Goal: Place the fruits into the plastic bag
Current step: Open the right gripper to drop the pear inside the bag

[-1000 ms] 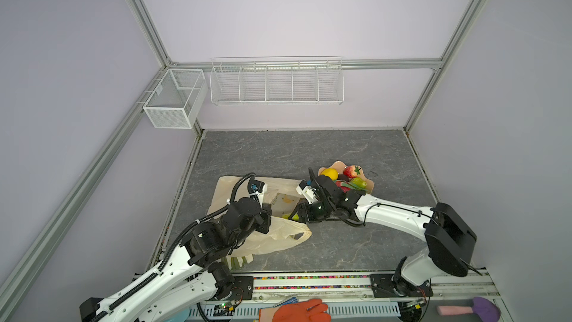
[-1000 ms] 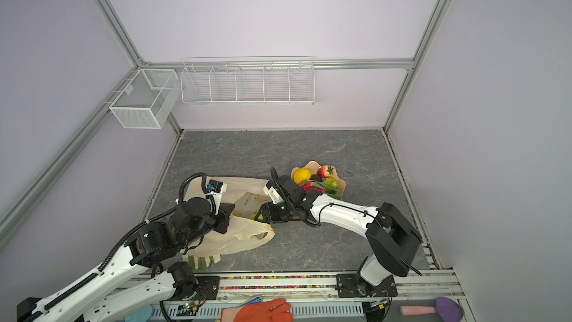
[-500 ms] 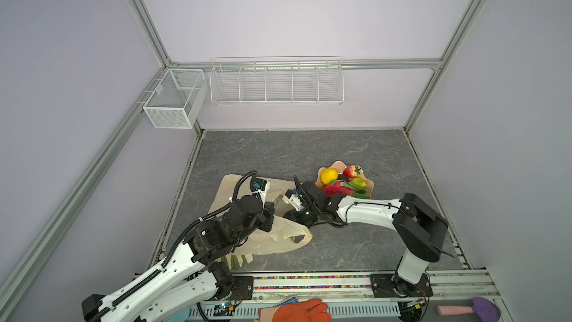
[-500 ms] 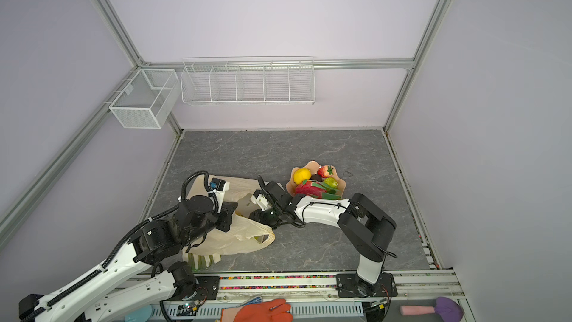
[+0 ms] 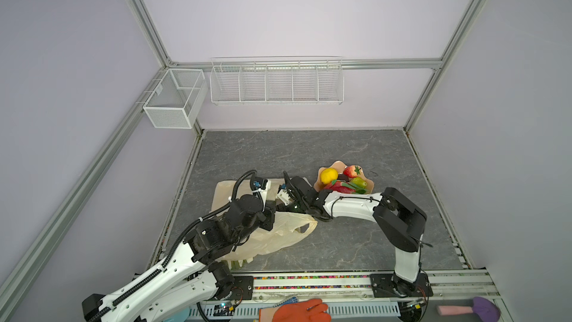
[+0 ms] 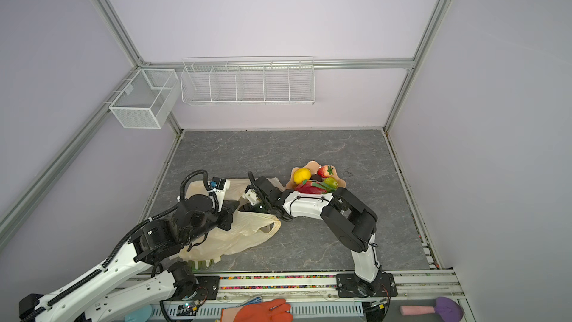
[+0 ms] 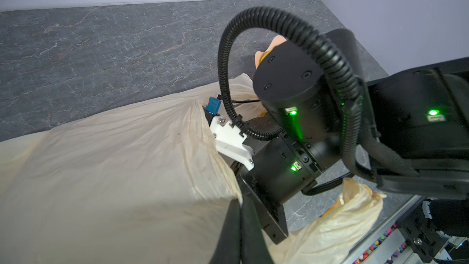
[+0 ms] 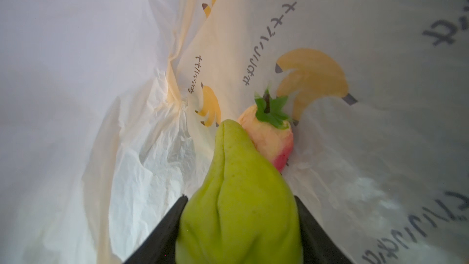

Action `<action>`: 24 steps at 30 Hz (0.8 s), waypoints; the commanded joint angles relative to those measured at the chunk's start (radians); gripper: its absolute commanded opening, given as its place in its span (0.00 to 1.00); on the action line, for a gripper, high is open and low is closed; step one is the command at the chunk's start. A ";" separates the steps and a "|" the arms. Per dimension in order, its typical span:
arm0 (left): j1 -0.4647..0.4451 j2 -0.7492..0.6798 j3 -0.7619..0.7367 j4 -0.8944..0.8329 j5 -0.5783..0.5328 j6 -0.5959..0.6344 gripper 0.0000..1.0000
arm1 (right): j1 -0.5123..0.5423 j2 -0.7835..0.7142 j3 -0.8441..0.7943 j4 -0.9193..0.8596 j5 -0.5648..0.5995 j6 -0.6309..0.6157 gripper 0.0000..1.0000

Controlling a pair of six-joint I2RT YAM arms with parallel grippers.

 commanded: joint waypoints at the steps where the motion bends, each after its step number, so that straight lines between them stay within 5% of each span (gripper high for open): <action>1: -0.002 0.000 0.021 0.027 0.000 -0.007 0.00 | 0.010 0.037 0.055 0.012 -0.040 0.019 0.22; 11: -0.001 0.023 -0.007 0.061 -0.027 0.005 0.00 | 0.010 0.131 0.168 -0.016 -0.092 0.075 0.46; 19: -0.001 -0.032 -0.047 0.037 -0.066 -0.028 0.00 | 0.010 0.152 0.174 0.128 -0.239 0.164 0.81; 24: -0.001 -0.087 -0.085 0.014 -0.098 -0.063 0.00 | 0.016 0.135 0.147 0.150 -0.312 0.177 0.87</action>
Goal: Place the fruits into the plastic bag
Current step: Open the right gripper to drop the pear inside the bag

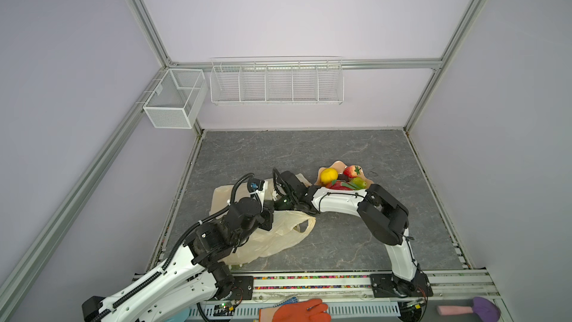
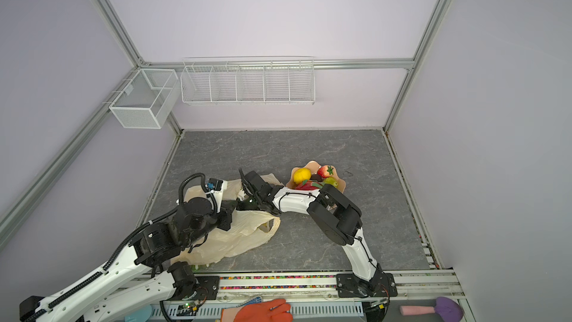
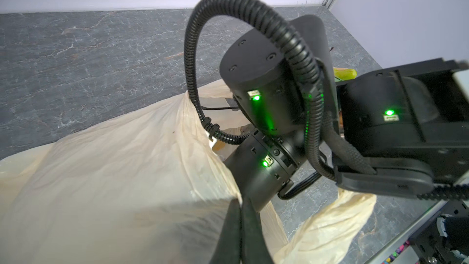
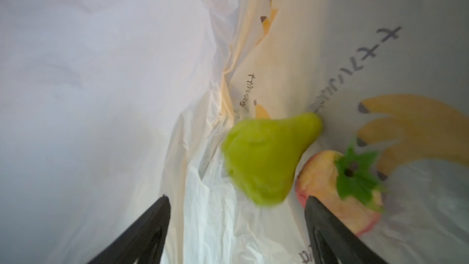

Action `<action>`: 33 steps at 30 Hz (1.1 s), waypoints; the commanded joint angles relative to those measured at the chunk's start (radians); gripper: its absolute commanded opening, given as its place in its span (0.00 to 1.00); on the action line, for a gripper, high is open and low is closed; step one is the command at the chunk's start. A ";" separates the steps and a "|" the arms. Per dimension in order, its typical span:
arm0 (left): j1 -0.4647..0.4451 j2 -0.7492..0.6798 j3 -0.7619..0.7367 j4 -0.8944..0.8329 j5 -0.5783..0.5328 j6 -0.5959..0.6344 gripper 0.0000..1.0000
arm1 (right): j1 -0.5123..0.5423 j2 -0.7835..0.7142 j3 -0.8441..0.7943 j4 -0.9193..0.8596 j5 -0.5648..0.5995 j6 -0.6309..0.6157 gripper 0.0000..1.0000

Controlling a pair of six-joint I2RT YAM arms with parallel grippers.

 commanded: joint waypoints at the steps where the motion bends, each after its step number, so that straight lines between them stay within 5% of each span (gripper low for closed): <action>1: -0.001 -0.043 -0.031 -0.025 -0.045 -0.046 0.00 | 0.012 -0.011 -0.024 0.037 -0.078 0.025 0.88; 15: -0.001 -0.133 -0.077 -0.069 -0.082 -0.076 0.00 | 0.008 -0.126 -0.024 -0.226 -0.004 -0.126 0.93; 33: -0.001 -0.165 -0.079 -0.090 -0.106 -0.093 0.00 | -0.013 -0.316 -0.029 -0.681 0.341 -0.349 0.93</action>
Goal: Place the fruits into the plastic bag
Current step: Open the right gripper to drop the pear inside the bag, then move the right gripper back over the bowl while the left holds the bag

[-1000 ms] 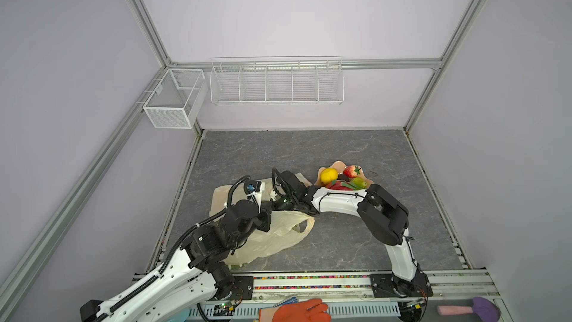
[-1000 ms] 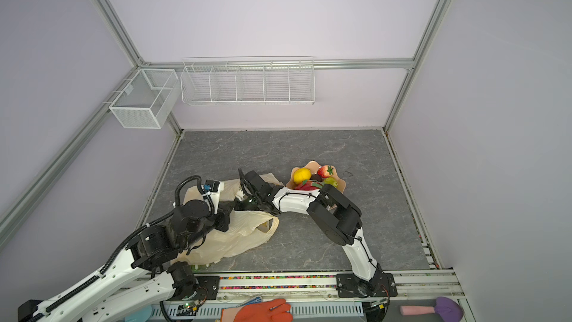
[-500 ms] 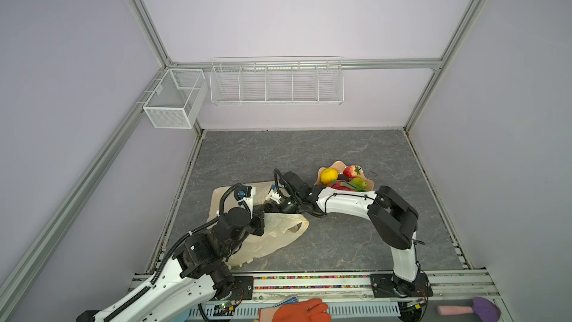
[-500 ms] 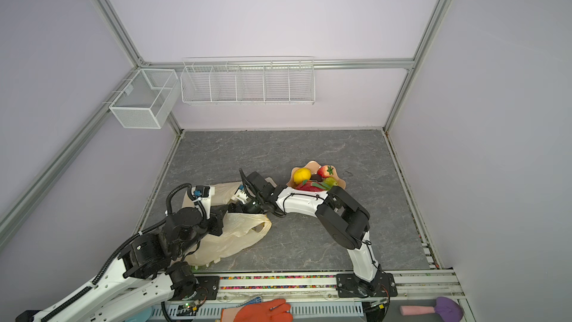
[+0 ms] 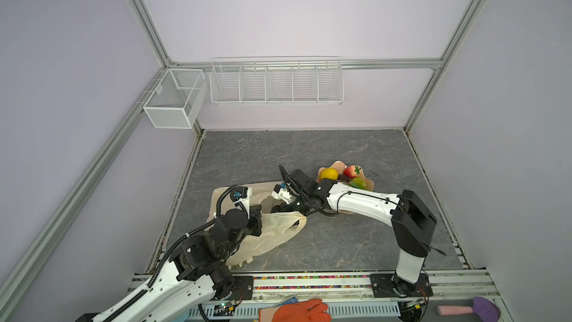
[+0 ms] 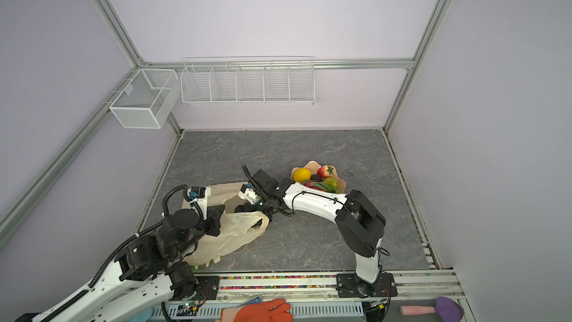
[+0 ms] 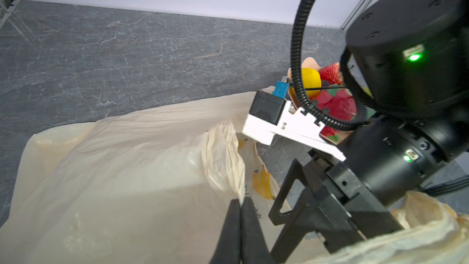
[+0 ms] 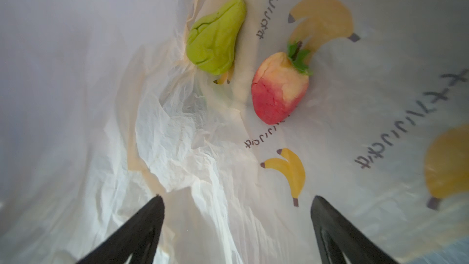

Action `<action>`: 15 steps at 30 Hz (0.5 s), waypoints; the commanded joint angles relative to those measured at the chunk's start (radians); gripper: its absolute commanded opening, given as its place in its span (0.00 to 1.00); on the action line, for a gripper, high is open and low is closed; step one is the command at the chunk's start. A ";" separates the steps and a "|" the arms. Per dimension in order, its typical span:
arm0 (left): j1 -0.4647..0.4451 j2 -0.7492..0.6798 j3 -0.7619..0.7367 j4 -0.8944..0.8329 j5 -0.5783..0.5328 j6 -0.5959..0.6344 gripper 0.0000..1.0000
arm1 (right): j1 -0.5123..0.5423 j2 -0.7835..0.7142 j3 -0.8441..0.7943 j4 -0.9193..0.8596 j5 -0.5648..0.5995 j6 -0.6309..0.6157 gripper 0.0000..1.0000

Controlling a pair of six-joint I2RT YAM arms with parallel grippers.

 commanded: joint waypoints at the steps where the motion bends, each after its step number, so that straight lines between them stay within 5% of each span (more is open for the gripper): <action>1: -0.001 -0.005 -0.009 -0.017 -0.012 -0.019 0.00 | -0.012 -0.071 -0.026 -0.078 0.113 -0.043 0.93; 15: -0.001 0.000 -0.006 -0.016 0.001 -0.015 0.00 | -0.089 -0.246 -0.069 -0.122 0.233 -0.065 0.93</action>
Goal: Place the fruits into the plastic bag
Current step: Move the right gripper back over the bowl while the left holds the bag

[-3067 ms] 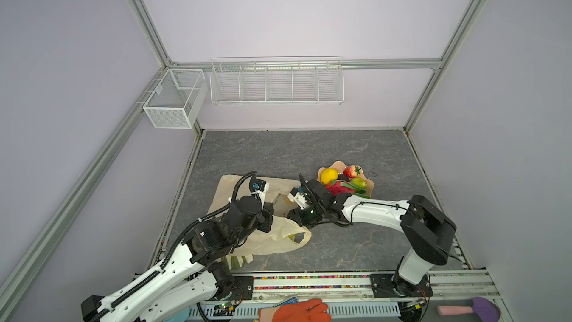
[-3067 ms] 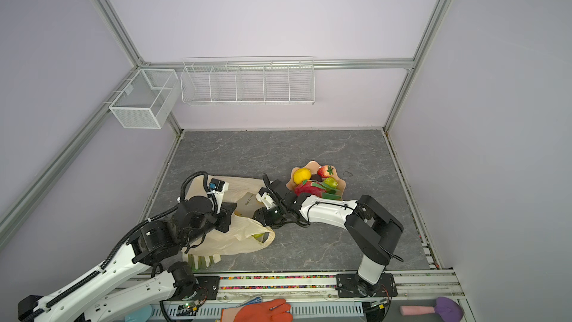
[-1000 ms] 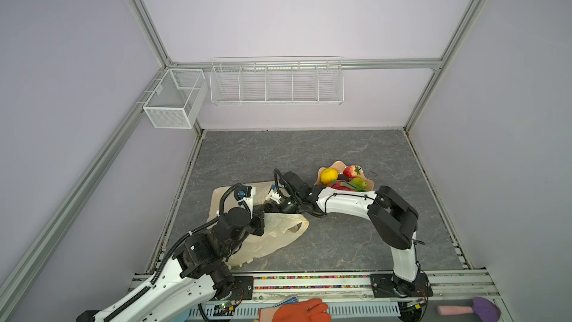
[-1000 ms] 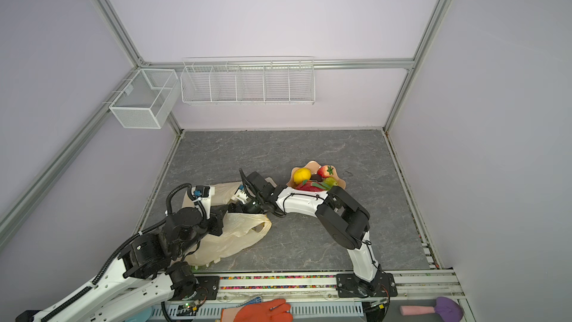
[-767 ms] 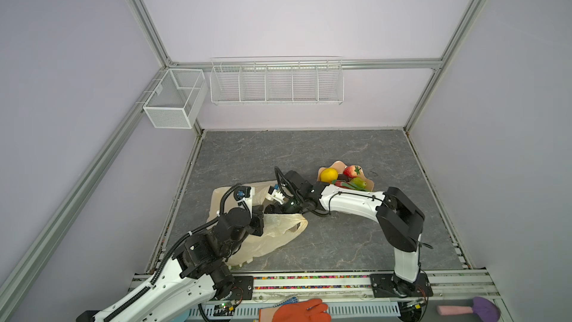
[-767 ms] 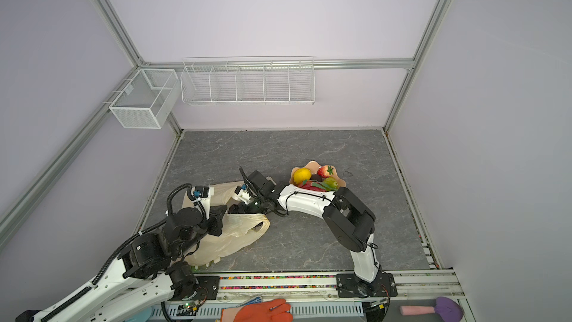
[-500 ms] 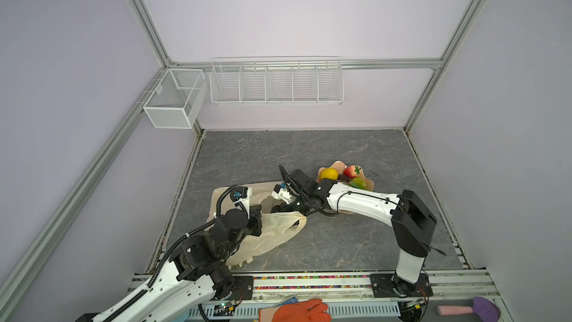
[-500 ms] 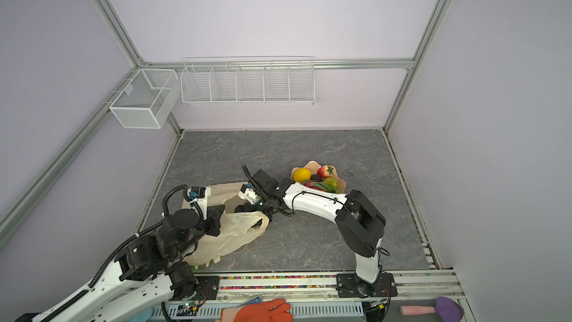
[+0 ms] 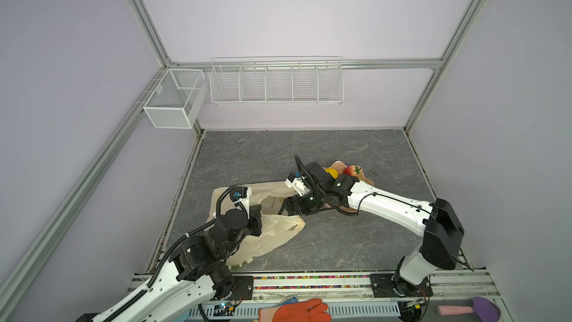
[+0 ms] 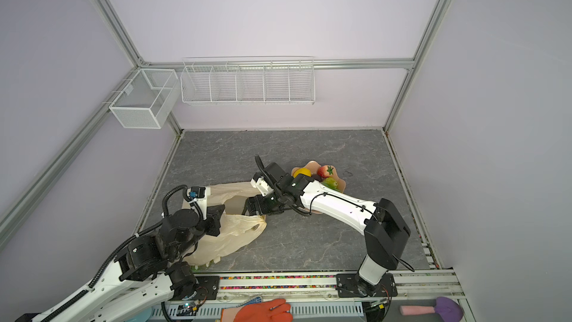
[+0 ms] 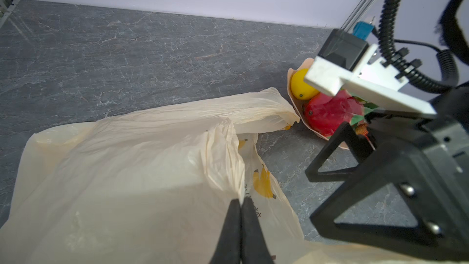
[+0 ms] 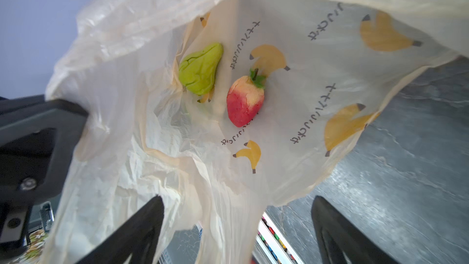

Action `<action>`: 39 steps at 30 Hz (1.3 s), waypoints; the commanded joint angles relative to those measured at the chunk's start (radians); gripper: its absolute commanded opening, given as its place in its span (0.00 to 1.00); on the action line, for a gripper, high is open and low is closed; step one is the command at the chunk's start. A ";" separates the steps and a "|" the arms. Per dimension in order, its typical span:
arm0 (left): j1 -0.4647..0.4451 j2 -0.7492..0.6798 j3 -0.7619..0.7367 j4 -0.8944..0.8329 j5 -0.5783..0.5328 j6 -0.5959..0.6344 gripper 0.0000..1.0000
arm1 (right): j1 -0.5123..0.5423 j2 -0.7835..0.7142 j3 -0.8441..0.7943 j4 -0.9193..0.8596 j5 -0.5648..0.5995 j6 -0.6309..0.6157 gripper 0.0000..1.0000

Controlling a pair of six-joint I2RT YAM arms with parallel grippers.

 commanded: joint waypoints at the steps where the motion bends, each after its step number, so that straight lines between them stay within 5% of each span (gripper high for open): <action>1: -0.002 -0.001 -0.006 -0.016 0.000 -0.012 0.00 | -0.041 -0.064 -0.014 -0.064 0.060 -0.034 0.93; 9: -0.001 0.001 -0.007 -0.011 0.002 -0.008 0.00 | -0.132 -0.132 0.014 -0.252 0.231 -0.086 0.97; 15: -0.001 0.003 -0.007 -0.010 0.002 -0.006 0.00 | -0.154 -0.135 0.029 -0.279 0.198 -0.121 0.98; 22: -0.001 0.005 -0.010 -0.005 0.007 0.000 0.00 | -0.226 -0.136 0.081 -0.349 0.314 -0.137 0.98; 32: -0.002 0.004 -0.009 -0.003 0.009 0.002 0.00 | -0.322 0.054 0.283 -0.520 0.532 -0.326 0.94; 39: -0.002 0.006 -0.009 -0.005 0.010 0.002 0.00 | -0.376 0.231 0.414 -0.511 0.506 -0.366 0.94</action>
